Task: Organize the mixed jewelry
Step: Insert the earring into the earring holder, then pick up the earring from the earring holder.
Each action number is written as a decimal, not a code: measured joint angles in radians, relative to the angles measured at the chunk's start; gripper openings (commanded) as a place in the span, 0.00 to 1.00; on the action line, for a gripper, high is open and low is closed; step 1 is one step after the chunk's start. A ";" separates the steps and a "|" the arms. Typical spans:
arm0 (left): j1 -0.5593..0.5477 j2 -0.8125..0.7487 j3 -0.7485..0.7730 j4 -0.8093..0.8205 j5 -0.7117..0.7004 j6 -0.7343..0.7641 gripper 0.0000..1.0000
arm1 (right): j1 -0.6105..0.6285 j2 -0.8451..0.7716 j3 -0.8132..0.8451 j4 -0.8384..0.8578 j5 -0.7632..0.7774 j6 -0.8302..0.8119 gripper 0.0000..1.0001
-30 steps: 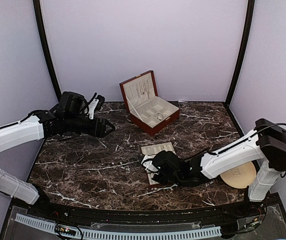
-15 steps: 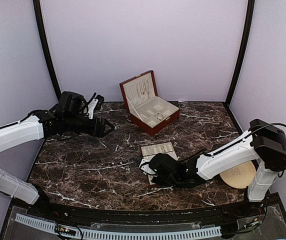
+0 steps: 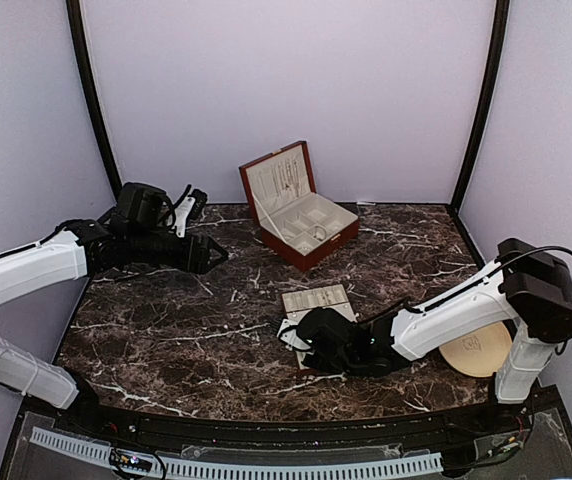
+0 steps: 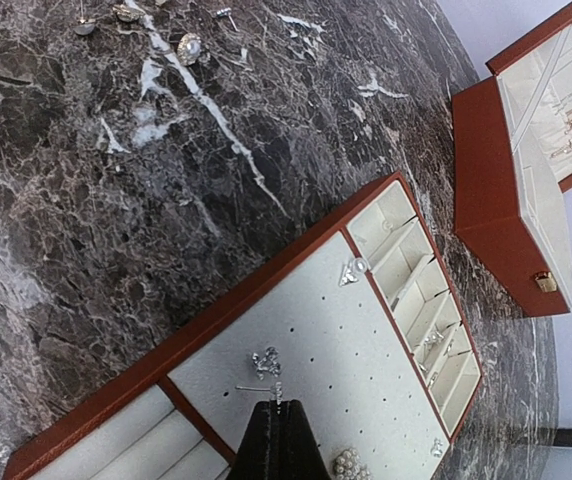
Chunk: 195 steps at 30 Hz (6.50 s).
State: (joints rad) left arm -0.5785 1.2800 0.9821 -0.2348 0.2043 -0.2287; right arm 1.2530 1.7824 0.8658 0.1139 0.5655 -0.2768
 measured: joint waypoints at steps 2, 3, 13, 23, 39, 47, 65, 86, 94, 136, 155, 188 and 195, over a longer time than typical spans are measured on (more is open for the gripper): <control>0.001 0.000 0.000 0.000 0.000 0.000 0.70 | 0.001 0.000 0.000 0.000 0.001 0.000 0.00; 0.002 -0.001 0.000 0.000 0.001 0.000 0.70 | 0.002 0.000 0.000 -0.001 0.002 0.000 0.00; 0.005 -0.003 0.000 0.000 0.003 0.000 0.70 | 0.012 0.000 0.000 -0.007 0.013 0.000 0.00; 0.009 -0.004 0.000 0.000 0.010 0.000 0.70 | 0.022 0.000 0.000 -0.016 0.022 0.000 0.00; 0.015 -0.005 0.000 0.000 0.017 0.000 0.70 | 0.047 0.000 0.000 -0.027 0.040 -0.022 0.00; 0.020 -0.005 0.000 0.000 0.018 0.000 0.70 | 0.064 0.000 0.000 -0.038 0.064 -0.045 0.00; 0.027 -0.005 0.000 0.000 0.023 0.000 0.70 | 0.096 -0.001 0.000 -0.079 0.083 -0.075 0.13; 0.034 -0.005 0.000 -0.001 0.026 0.000 0.70 | 0.106 -0.002 0.019 -0.114 0.047 -0.081 0.17; 0.034 -0.005 -0.002 -0.001 0.033 0.000 0.70 | 0.107 -0.002 0.027 -0.119 0.019 -0.079 0.23; 0.044 -0.022 -0.007 -0.002 0.037 0.000 0.70 | -0.096 -0.017 0.234 -0.441 -0.371 0.492 0.00; 0.044 -0.022 -0.007 -0.002 0.038 0.000 0.70 | -0.096 -0.017 0.224 -0.453 -0.389 0.500 0.00; 0.047 -0.022 -0.007 -0.002 0.040 0.000 0.70 | -0.102 0.026 0.253 -0.444 -0.357 0.502 0.00; 0.047 -0.022 -0.007 -0.002 0.040 0.000 0.71 | -0.124 0.026 0.263 -0.451 -0.324 0.522 0.01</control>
State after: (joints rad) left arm -0.5320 1.2579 0.9749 -0.2363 0.2443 -0.2291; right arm 1.1290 1.8084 1.1286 -0.3367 0.2413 0.2455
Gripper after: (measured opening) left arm 0.704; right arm 0.008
